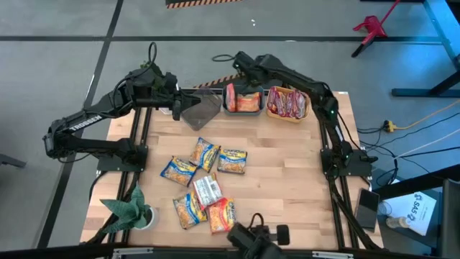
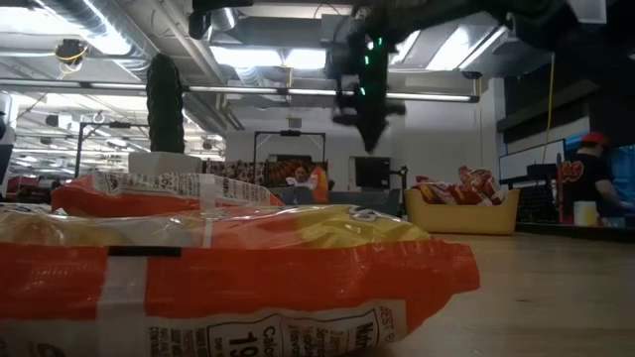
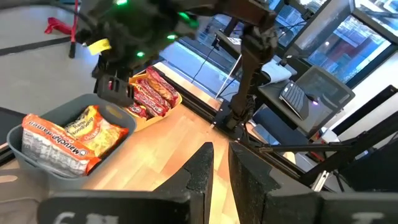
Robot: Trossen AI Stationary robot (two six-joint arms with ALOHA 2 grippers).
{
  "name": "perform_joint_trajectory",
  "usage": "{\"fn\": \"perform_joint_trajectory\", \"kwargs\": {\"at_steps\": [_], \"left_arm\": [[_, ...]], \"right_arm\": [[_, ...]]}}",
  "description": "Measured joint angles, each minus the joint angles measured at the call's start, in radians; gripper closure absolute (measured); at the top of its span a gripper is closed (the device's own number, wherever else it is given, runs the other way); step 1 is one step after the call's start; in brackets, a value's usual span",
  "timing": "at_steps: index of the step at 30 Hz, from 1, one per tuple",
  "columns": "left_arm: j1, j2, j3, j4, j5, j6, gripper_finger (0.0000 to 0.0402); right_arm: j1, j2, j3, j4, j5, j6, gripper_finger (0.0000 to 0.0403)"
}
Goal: Sort Maruchan noodles
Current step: Adjust the orange noodle pack in the blue bin
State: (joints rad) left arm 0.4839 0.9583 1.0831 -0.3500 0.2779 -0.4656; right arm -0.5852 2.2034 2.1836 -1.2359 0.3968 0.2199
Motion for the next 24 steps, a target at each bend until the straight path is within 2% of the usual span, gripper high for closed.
{"fn": "perform_joint_trajectory", "kwargs": {"at_steps": [2,6,8,17,20,24], "left_arm": [[0.000,0.000,0.000,0.000,0.000,0.000,0.0358],[0.000,0.000,0.000,0.000,0.000,0.001,0.0358],[0.000,0.000,0.000,0.000,-0.005,0.001,0.0358],[0.001,0.000,0.000,0.000,-0.006,0.005,0.0358],[0.001,0.000,0.000,0.000,-0.006,0.006,0.0358],[0.004,0.000,0.000,0.000,-0.006,0.005,0.0358]], "right_arm": [[-0.019,0.033,-0.009,-0.019,-0.007,-0.013,0.0402],[-0.031,0.062,-0.002,0.010,-0.184,-0.017,0.0389],[-0.026,0.090,-0.004,-0.017,-0.207,0.002,0.0367],[-0.017,0.150,-0.009,-0.040,-0.213,0.010,0.0225],[0.007,0.136,-0.004,0.003,-0.202,-0.007,0.0202],[0.046,0.128,-0.002,0.001,-0.095,-0.034,0.0194]]}}
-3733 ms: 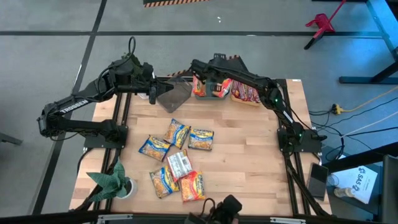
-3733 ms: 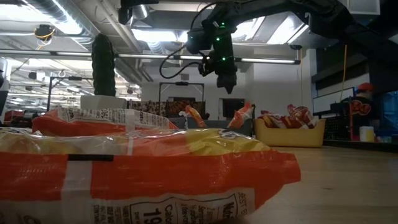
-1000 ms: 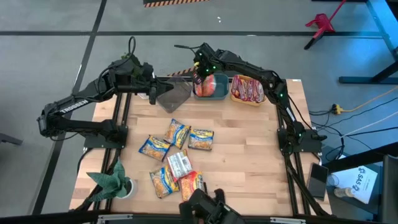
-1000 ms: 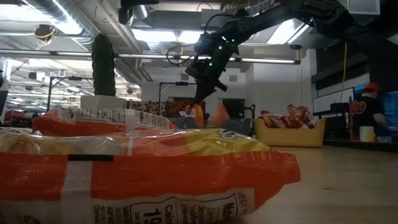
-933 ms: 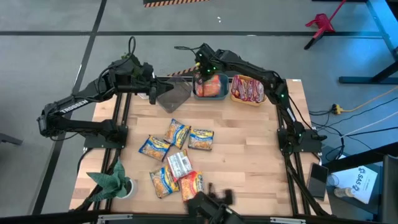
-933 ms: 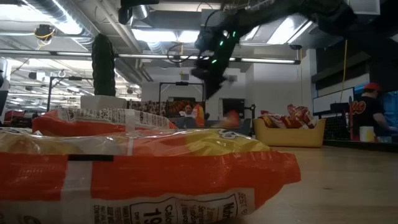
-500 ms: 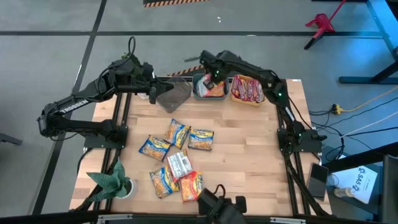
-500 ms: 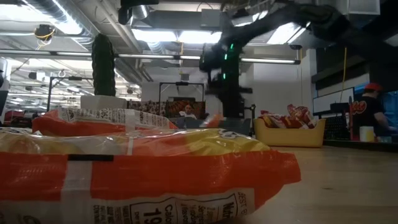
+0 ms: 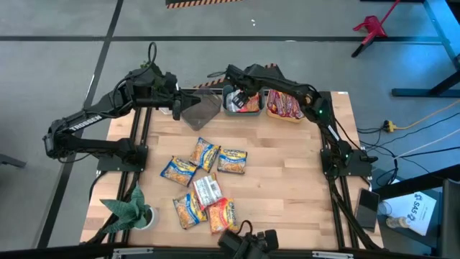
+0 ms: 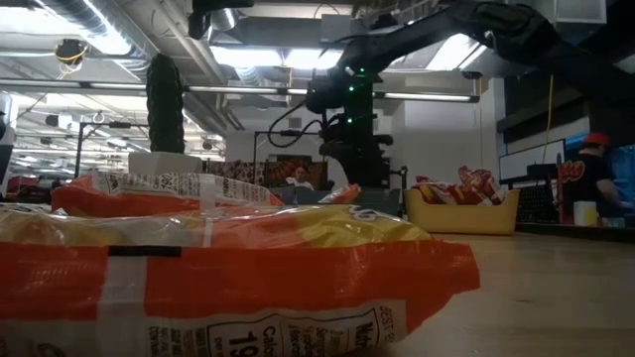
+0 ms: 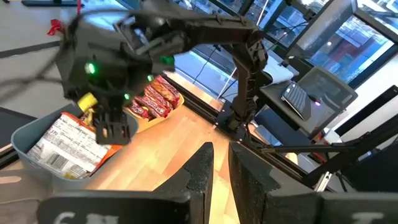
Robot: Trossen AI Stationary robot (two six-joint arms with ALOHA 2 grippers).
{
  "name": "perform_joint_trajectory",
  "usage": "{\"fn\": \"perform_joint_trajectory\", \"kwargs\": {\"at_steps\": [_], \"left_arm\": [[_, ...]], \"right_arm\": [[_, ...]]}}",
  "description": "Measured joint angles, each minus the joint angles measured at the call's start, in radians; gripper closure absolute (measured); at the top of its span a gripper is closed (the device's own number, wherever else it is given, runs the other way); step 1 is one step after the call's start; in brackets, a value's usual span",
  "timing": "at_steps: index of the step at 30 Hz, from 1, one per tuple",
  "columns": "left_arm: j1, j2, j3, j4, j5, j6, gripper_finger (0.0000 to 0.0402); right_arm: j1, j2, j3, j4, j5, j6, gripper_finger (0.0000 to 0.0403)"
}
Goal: Sort Maruchan noodles
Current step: Adjust the orange noodle pack in the blue bin
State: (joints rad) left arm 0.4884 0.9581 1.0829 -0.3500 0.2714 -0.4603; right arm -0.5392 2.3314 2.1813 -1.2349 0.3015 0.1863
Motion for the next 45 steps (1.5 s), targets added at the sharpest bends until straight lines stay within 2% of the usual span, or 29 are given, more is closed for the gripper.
{"fn": "perform_joint_trajectory", "kwargs": {"at_steps": [3,8,14,19,21,23,27,28,35,45], "left_arm": [[0.005,0.000,0.000,0.000,0.001,0.000,0.0358],[0.005,0.000,0.000,0.000,0.002,0.000,0.0358],[0.005,0.000,0.000,0.000,0.003,-0.001,0.0358],[0.005,0.000,0.000,0.000,0.000,-0.001,0.0358],[0.005,0.000,0.000,0.000,0.000,0.000,0.0358],[0.007,0.000,0.000,0.000,0.000,0.000,0.0358],[0.024,0.000,0.000,0.002,0.003,0.000,0.0358],[0.027,0.000,0.000,0.002,0.007,0.000,0.0358],[0.033,0.000,0.000,0.003,0.010,0.000,0.0358],[0.033,0.000,0.000,0.003,0.010,0.002,0.0358]], "right_arm": [[0.013,0.010,-0.008,0.004,0.020,0.008,0.0194],[-0.015,0.013,-0.073,-0.001,-0.052,0.109,0.0193],[-0.049,0.013,-0.135,-0.007,-0.164,0.115,0.0193],[-0.053,0.002,-0.213,0.048,-0.213,0.150,0.0195],[-0.055,0.001,-0.225,0.061,-0.238,0.152,0.0210],[-0.054,0.002,-0.226,0.064,-0.245,0.152,0.0245],[-0.050,-0.006,-0.227,0.074,-0.225,0.132,0.0368],[-0.050,-0.008,-0.228,0.075,-0.212,0.126,0.0384],[-0.050,-0.023,-0.191,0.050,-0.180,0.106,0.0400],[0.003,-0.039,0.024,-0.022,-0.084,0.008,0.0403]]}}
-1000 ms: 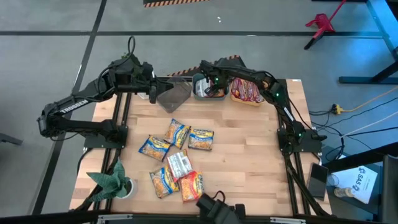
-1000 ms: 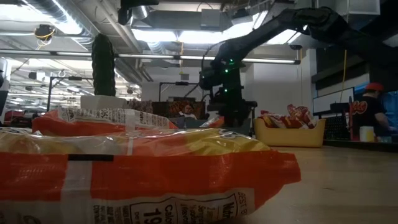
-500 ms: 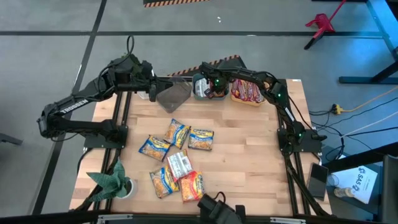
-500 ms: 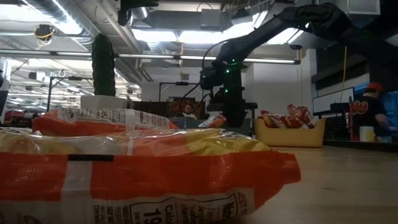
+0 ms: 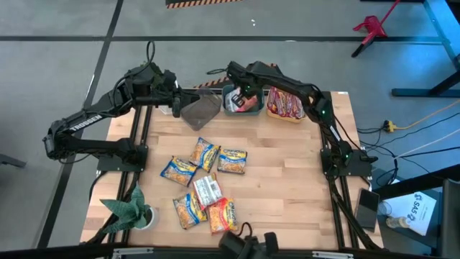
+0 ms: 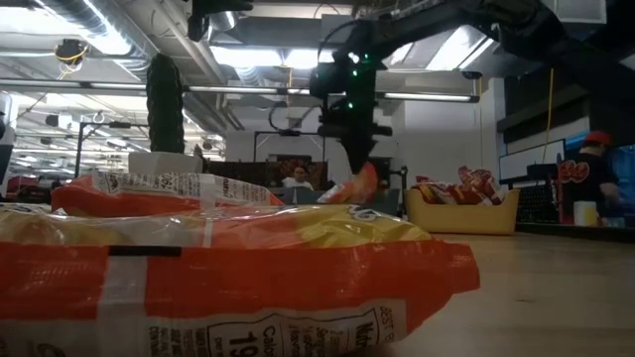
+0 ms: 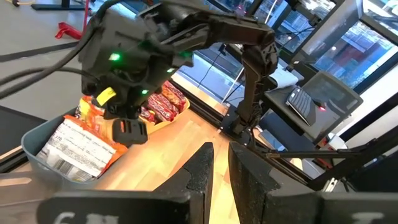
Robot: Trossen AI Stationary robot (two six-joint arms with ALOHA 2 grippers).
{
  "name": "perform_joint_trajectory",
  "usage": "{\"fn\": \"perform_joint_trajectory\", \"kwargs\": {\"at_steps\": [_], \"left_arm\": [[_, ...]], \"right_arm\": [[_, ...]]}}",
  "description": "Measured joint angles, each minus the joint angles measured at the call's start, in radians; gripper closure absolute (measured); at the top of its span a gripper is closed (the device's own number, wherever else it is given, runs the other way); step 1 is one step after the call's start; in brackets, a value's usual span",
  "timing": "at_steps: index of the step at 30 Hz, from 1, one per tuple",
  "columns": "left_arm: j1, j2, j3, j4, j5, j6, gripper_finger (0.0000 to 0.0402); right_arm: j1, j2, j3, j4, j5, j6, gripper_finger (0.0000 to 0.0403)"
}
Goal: Sort Maruchan noodles
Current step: Adjust the orange noodle pack in the blue bin
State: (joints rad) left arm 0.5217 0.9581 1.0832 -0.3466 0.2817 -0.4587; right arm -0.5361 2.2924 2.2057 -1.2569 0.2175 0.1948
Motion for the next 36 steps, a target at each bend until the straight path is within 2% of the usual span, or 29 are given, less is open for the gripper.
{"fn": "perform_joint_trajectory", "kwargs": {"at_steps": [7,13,17,19,23,26,29,33,36], "left_arm": [[0.000,0.000,0.000,0.002,0.000,0.012,0.0358],[0.000,-0.002,0.000,0.003,0.001,0.016,0.0358],[0.000,-0.008,0.000,0.005,0.025,0.016,0.0358],[0.000,-0.010,0.000,0.004,0.026,0.016,0.0358],[0.000,-0.011,0.000,0.003,0.026,0.007,0.0358],[0.000,-0.011,0.000,0.003,0.025,-0.003,0.0358],[0.000,-0.011,0.000,0.003,0.024,-0.003,0.0358],[0.000,-0.011,0.000,0.003,0.021,-0.003,0.0358],[0.000,-0.011,0.000,0.003,0.013,-0.003,0.0358]], "right_arm": [[0.069,0.000,0.014,0.086,-0.026,-0.099,0.0403],[0.101,0.000,0.014,0.088,0.025,-0.137,0.0390],[0.079,0.000,-0.017,0.060,0.017,-0.113,0.0335],[0.061,0.002,-0.032,0.058,-0.006,-0.072,0.0289],[0.019,0.001,-0.067,0.152,-0.119,-0.055,0.0195],[-0.005,0.001,-0.097,0.187,-0.122,-0.013,0.0142],[-0.017,0.001,-0.117,0.190,-0.112,-0.013,0.0117],[-0.023,0.001,-0.146,0.201,-0.108,-0.015,0.0112],[-0.023,0.001,-0.195,0.256,-0.162,-0.005,0.0112]]}}
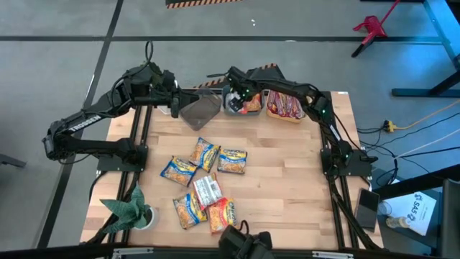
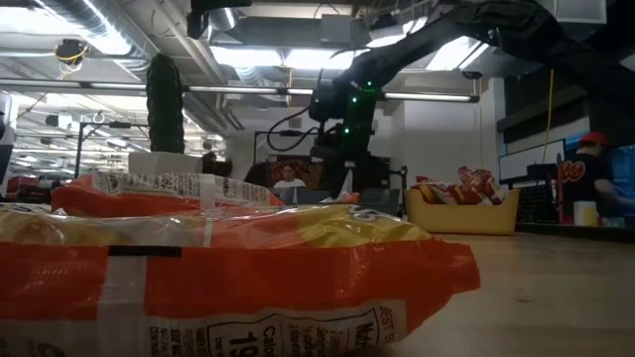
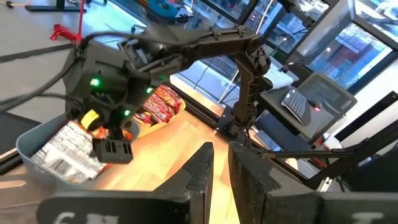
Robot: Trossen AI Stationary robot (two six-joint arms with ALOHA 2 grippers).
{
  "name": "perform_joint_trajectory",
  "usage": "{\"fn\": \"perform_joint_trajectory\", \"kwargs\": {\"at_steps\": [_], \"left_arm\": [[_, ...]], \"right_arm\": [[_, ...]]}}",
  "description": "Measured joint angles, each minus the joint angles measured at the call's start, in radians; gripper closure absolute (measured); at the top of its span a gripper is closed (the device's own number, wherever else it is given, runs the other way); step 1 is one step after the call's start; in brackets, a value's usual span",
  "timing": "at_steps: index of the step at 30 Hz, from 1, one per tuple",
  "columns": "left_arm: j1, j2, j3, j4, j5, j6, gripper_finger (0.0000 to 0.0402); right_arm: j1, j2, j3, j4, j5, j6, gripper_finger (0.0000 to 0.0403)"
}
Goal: Sort Maruchan noodles
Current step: Adjust the orange noodle pack in the blue bin, then put the top orange noodle pack into the blue bin
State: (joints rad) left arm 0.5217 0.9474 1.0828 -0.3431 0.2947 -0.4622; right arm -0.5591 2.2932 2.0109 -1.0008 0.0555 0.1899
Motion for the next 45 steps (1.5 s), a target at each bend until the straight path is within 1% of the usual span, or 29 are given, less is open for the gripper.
{"fn": "perform_joint_trajectory", "kwargs": {"at_steps": [3,4,6,9,13,14,15,17,19,21,24,27,29,31,34,36,39,42,45], "left_arm": [[0.000,0.000,0.000,0.000,-0.003,0.000,0.0358],[0.000,0.000,0.000,0.000,-0.006,0.000,0.0358],[0.000,0.000,0.000,0.000,-0.013,0.000,0.0358],[0.000,0.000,0.000,0.000,-0.017,0.000,0.0358],[0.000,0.000,0.000,0.000,-0.017,0.001,0.0358],[0.000,0.000,0.000,0.000,-0.017,0.001,0.0358],[0.000,0.000,0.000,0.000,-0.017,0.001,0.0358],[0.000,0.000,0.000,0.000,-0.017,0.001,0.0358],[0.000,0.000,0.000,0.000,-0.017,0.002,0.0358],[0.000,0.000,0.000,0.000,-0.016,0.002,0.0358],[0.000,0.000,0.000,0.000,-0.003,0.002,0.0358],[0.000,0.000,0.000,0.000,0.020,0.001,0.0358],[0.000,0.000,0.000,0.004,0.043,0.001,0.0358],[0.000,-0.011,0.000,0.011,0.088,-0.005,0.0358],[-0.001,-0.045,0.000,0.028,0.144,0.001,0.0358],[0.000,-0.072,0.000,0.024,0.145,0.002,0.0358],[0.000,-0.110,0.000,0.027,0.142,0.002,0.0358],[0.000,-0.139,0.000,0.023,0.142,0.002,0.0358],[0.000,-0.158,0.000,0.022,0.138,0.002,0.0358]], "right_arm": [[0.000,-0.005,-0.041,0.053,-0.053,0.019,0.0115],[0.000,-0.006,-0.048,0.061,-0.067,0.028,0.0122],[-0.001,-0.006,-0.050,0.061,-0.076,0.041,0.0151],[0.003,-0.005,-0.040,0.060,-0.071,0.024,0.0225],[0.008,-0.001,0.007,0.048,-0.070,-0.024,0.0349],[0.010,0.000,0.025,0.050,-0.069,-0.044,0.0373],[0.010,0.002,0.045,0.050,-0.067,-0.059,0.0386],[0.011,0.002,0.079,0.045,-0.052,-0.047,0.0380],[0.011,0.000,0.096,0.029,-0.033,-0.018,0.0362],[0.008,0.001,0.102,0.021,-0.029,-0.035,0.0342],[0.008,0.001,0.105,0.006,-0.027,-0.075,0.0306],[0.009,0.001,0.105,-0.005,-0.027,-0.094,0.0259],[0.009,-0.001,0.105,-0.007,-0.053,-0.097,0.0228],[0.012,-0.020,0.103,-0.047,-0.100,-0.152,0.0203],[0.039,-0.086,0.104,-0.138,-0.081,-0.228,0.0184],[0.072,-0.126,0.107,-0.202,-0.047,-0.258,0.0181],[0.153,-0.164,0.105,-0.305,-0.042,-0.282,0.0183],[0.288,-0.181,0.106,-0.343,-0.056,-0.272,0.0184],[0.435,-0.181,0.083,-0.300,-0.057,-0.176,0.0184]]}}
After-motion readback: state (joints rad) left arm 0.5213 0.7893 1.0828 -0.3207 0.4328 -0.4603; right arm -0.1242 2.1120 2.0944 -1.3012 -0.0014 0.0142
